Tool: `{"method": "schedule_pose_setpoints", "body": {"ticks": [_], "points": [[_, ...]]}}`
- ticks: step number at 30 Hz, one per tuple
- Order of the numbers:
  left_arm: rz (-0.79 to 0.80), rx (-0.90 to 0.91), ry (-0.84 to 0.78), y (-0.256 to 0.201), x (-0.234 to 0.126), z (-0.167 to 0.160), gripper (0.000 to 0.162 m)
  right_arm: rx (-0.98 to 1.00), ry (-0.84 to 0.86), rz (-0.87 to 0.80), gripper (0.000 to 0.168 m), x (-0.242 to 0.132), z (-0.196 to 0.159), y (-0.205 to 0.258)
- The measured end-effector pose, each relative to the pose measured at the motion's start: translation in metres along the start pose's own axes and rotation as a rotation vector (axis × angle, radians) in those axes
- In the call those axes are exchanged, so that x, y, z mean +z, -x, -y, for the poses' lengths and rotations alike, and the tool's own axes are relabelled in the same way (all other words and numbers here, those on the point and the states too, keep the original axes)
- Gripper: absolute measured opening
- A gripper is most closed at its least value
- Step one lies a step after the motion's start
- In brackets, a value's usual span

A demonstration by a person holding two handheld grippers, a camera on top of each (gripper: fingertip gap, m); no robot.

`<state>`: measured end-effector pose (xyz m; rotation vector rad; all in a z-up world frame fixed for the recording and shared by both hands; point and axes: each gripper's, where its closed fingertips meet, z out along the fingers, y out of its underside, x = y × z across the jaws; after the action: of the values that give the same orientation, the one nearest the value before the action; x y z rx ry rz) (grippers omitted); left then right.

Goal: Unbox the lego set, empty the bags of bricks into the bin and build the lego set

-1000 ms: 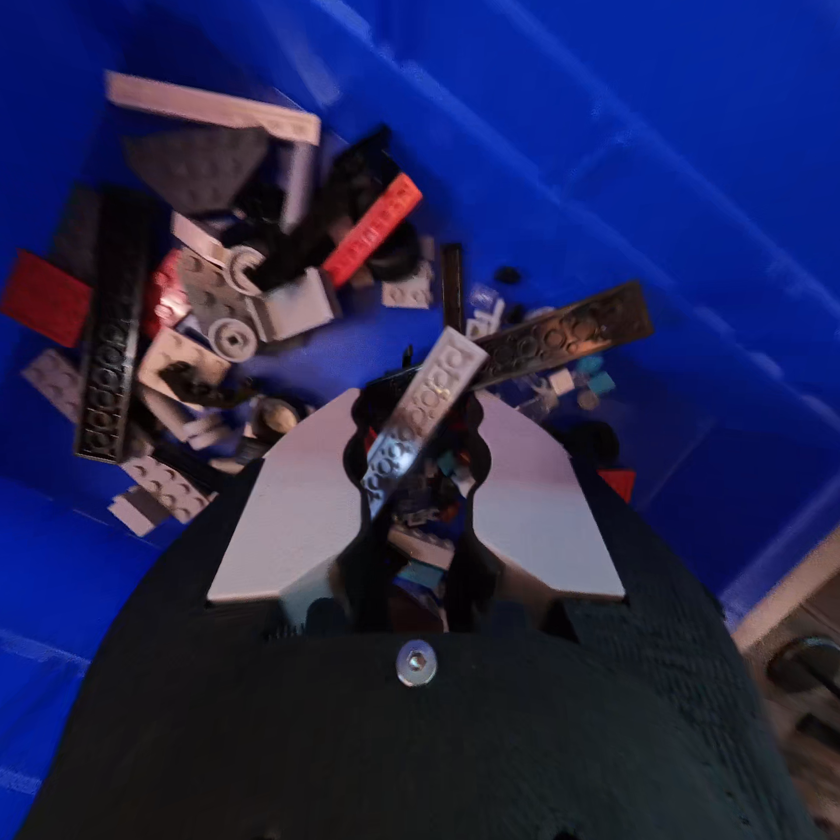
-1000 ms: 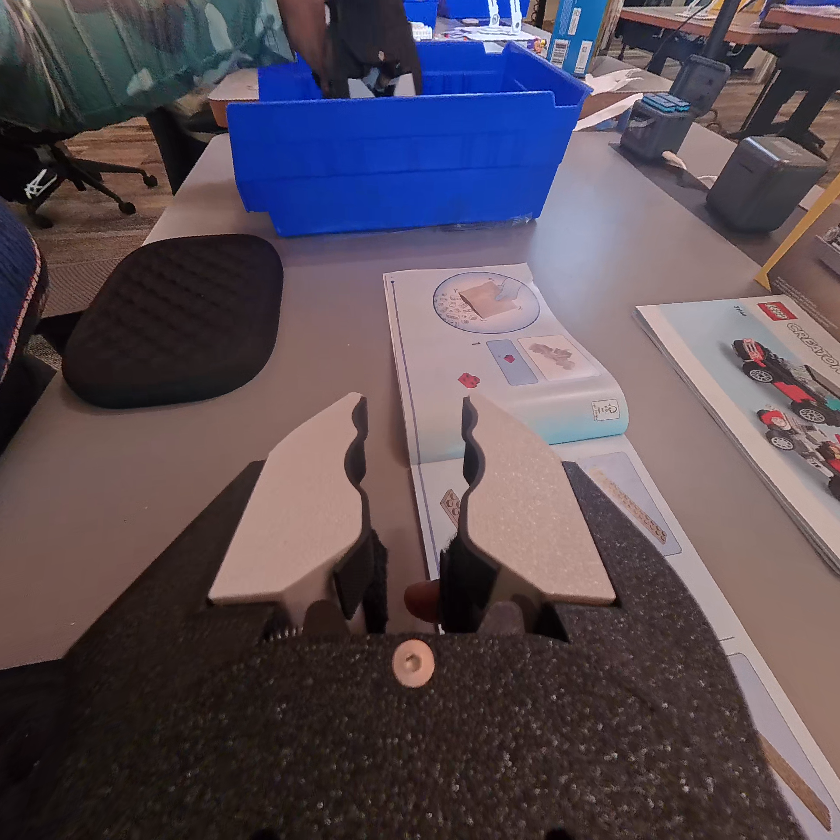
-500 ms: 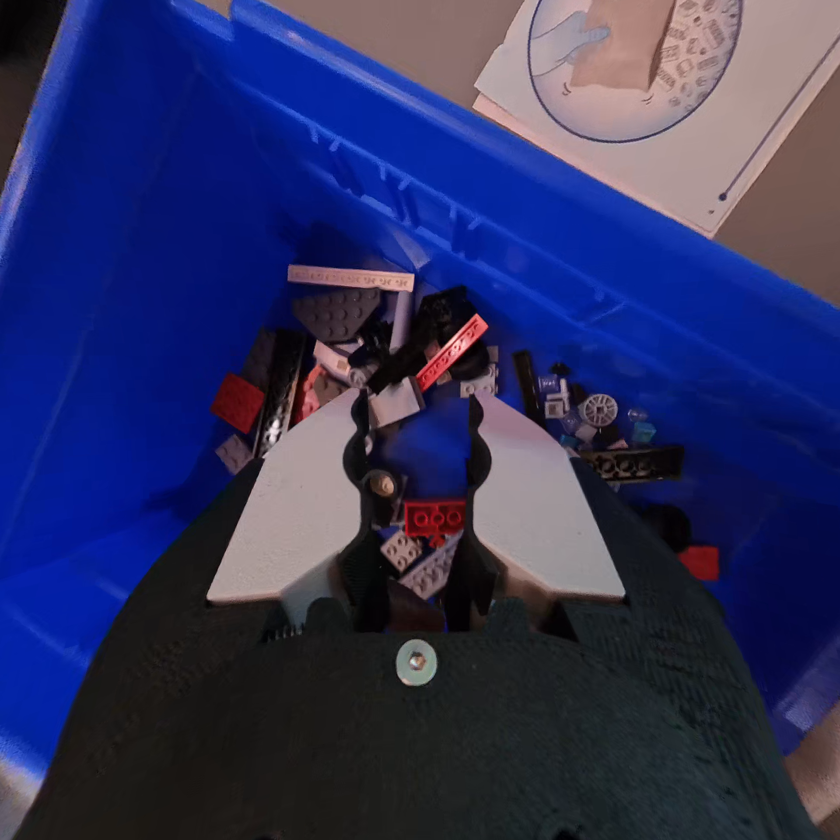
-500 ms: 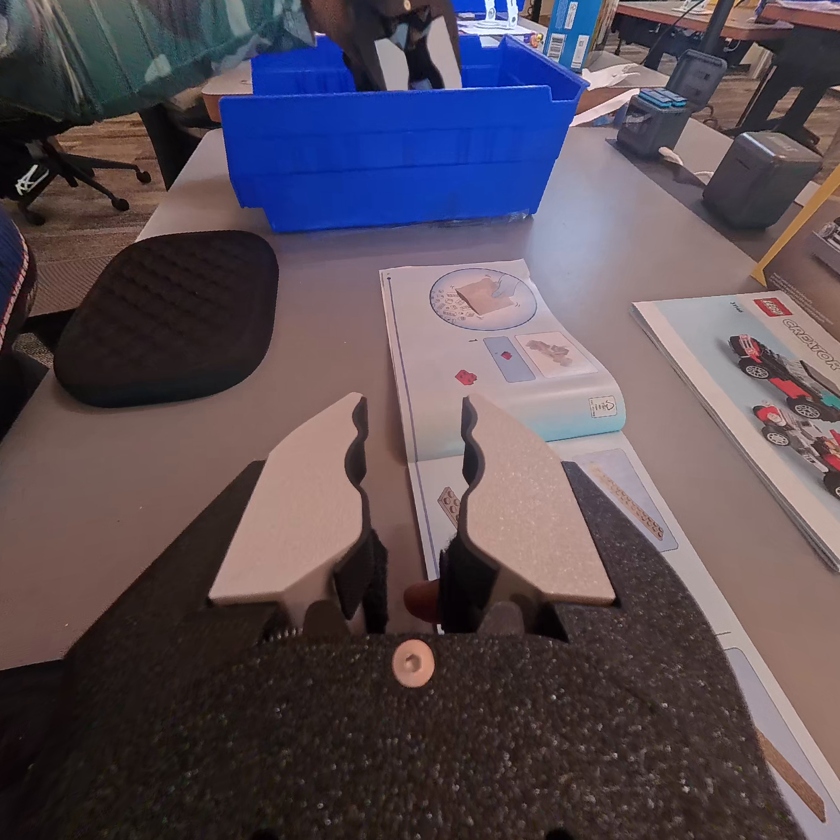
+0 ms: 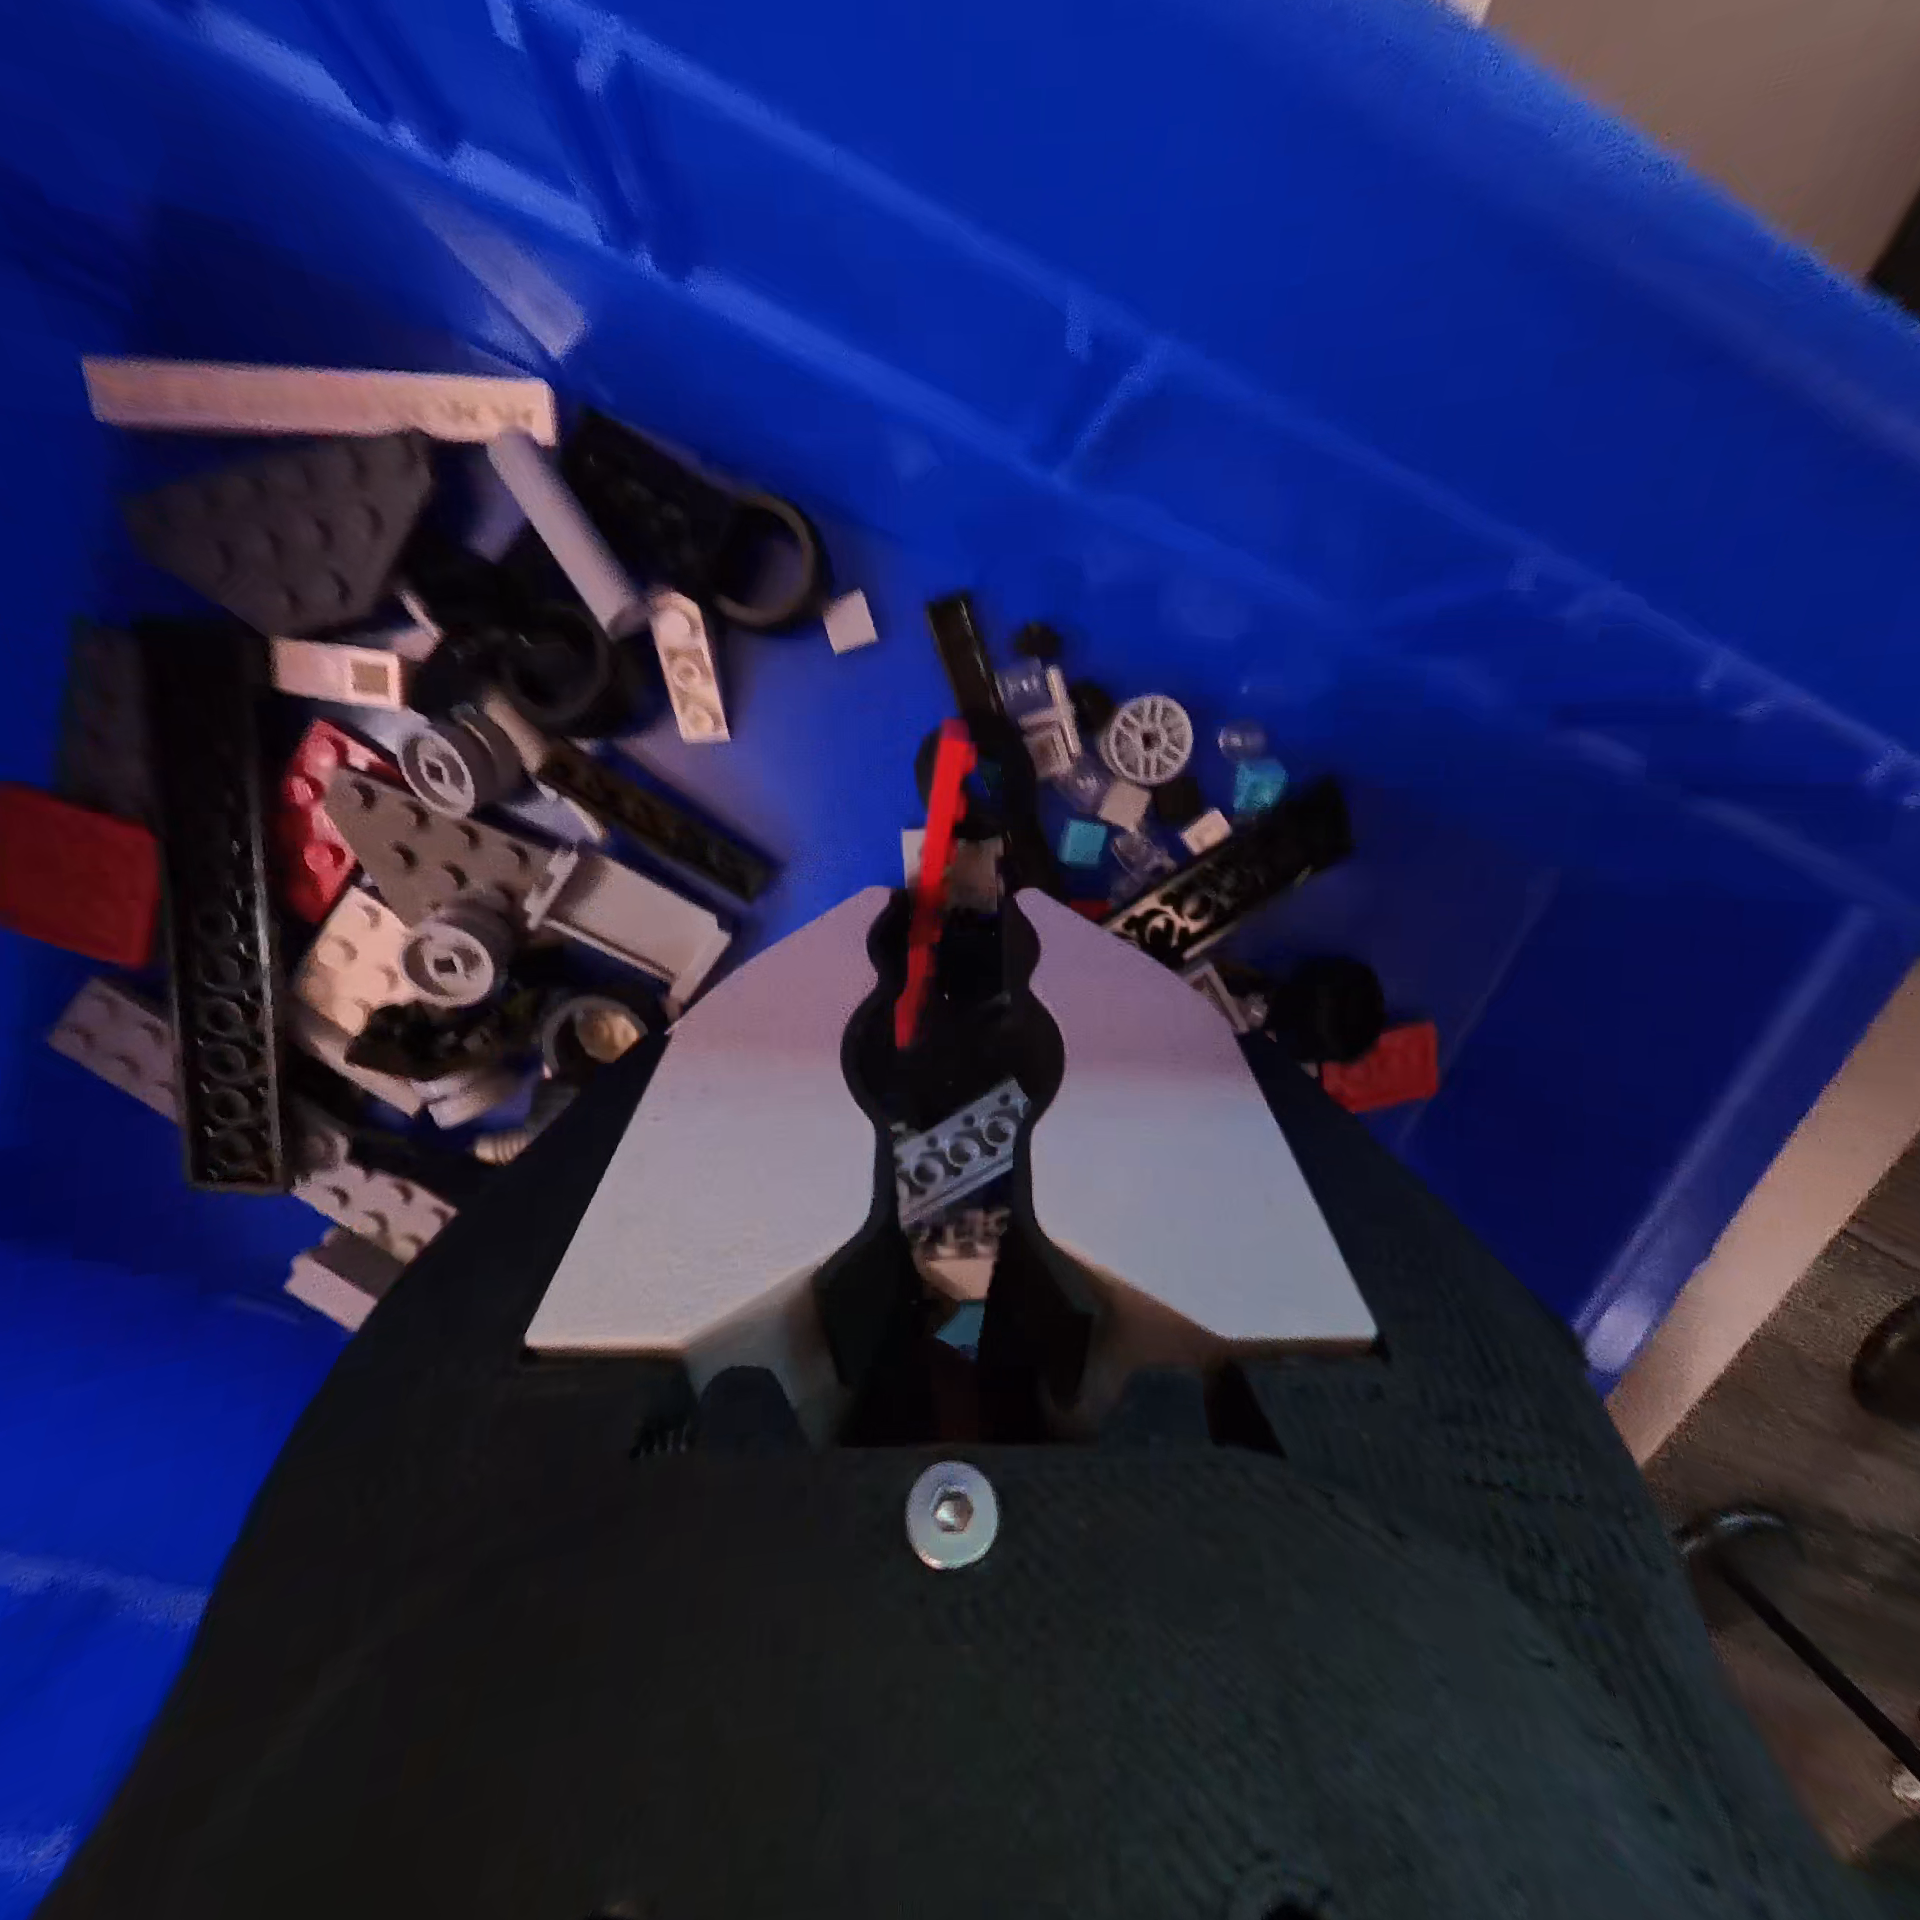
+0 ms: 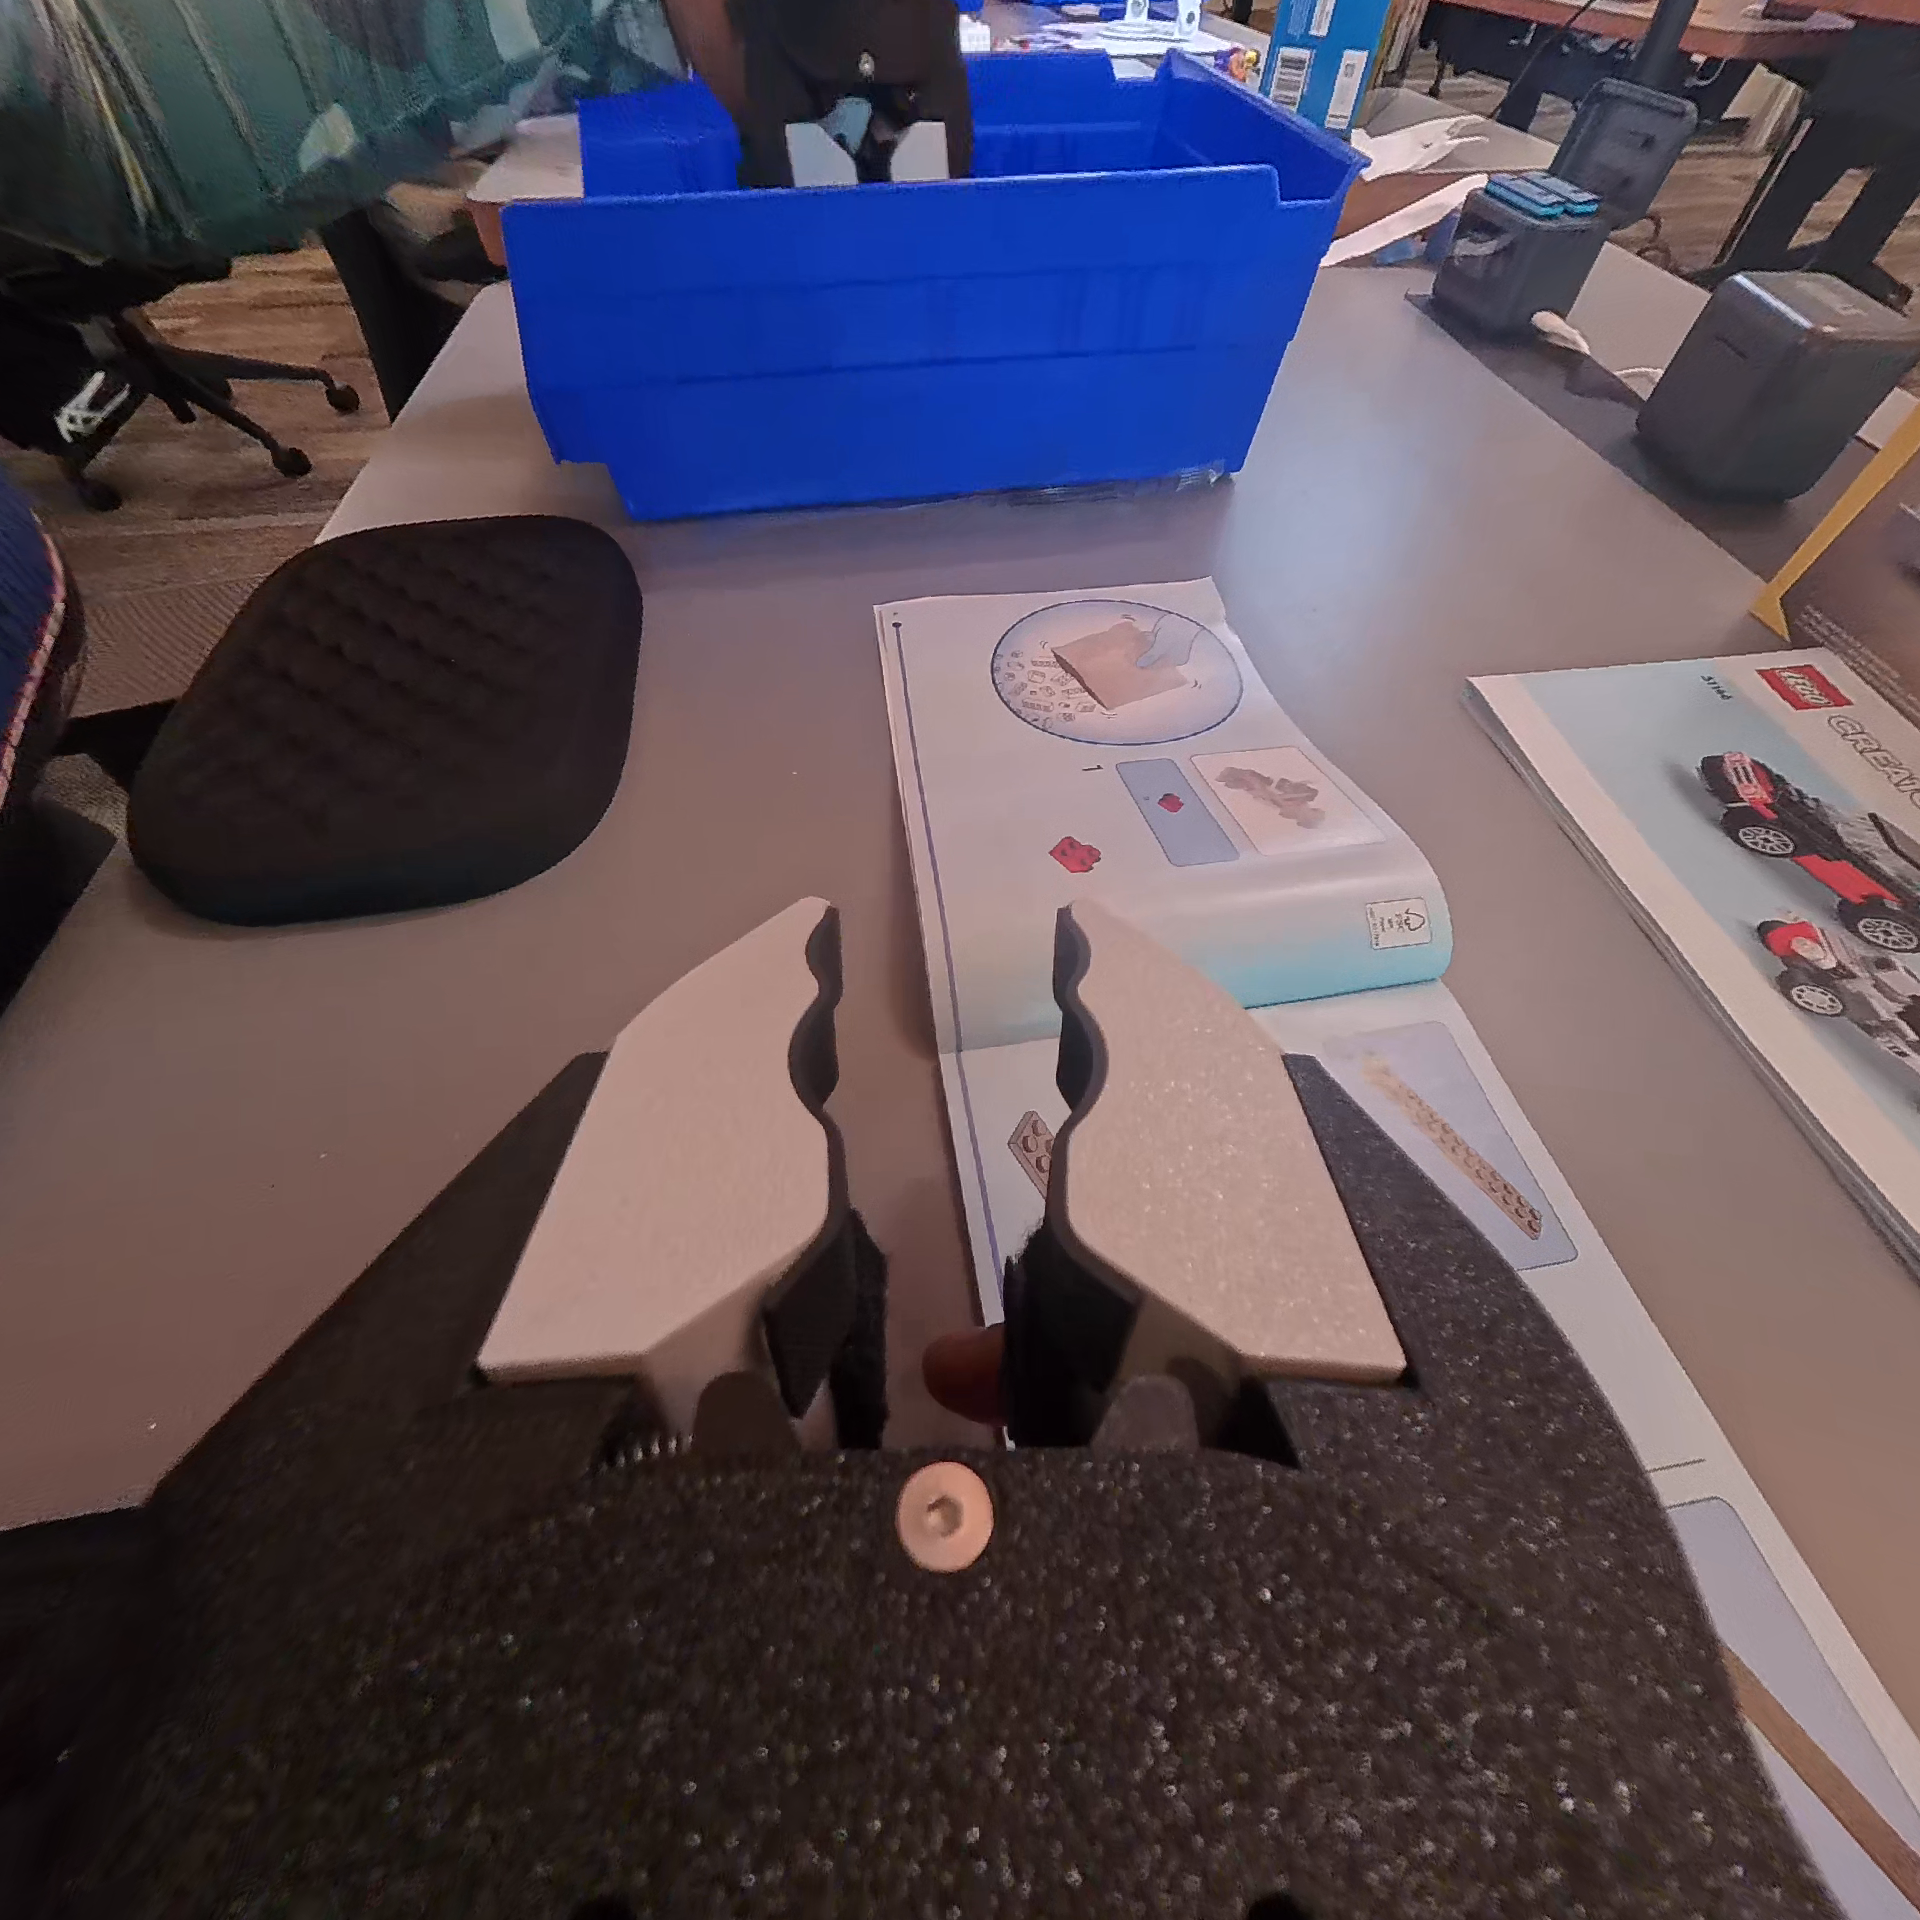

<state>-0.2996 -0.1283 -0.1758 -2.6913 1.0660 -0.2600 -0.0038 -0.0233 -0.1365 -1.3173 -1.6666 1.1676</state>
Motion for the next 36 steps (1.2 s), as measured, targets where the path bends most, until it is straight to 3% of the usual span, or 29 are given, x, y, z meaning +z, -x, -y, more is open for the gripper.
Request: {"method": "schedule_pose_setpoints", "body": {"ticks": [1, 9, 21, 26, 33, 36], "points": [[0.015, -0.009, -0.004, 0.000, -0.003, -0.002, 0.019, 0.011, -0.007, 0.006, 0.039, 0.001, 0.000, 0.000], [0.254, -0.106, -0.009, 0.019, -0.041, -0.023, 0.032, -0.004, -0.027, -0.001, 0.039, -0.003, 0.007, 0.000], [0.288, -0.196, 0.052, 0.035, -0.011, -0.027, 0.036, 0.021, -0.056, 0.009, 0.038, -0.005, 0.010, -0.001], [0.323, -0.152, 0.125, 0.033, -0.011, -0.034, 0.028, 0.000, -0.046, -0.009, 0.038, -0.006, 0.009, -0.002], [0.219, -0.430, -0.309, 0.016, -0.045, 0.010, 0.026, -0.005, -0.033, -0.007, 0.039, -0.005, 0.008, -0.001], [0.121, -0.548, -0.327, 0.006, -0.044, 0.011, 0.026, -0.005, -0.034, -0.004, 0.038, -0.006, 0.008, -0.001]]}}
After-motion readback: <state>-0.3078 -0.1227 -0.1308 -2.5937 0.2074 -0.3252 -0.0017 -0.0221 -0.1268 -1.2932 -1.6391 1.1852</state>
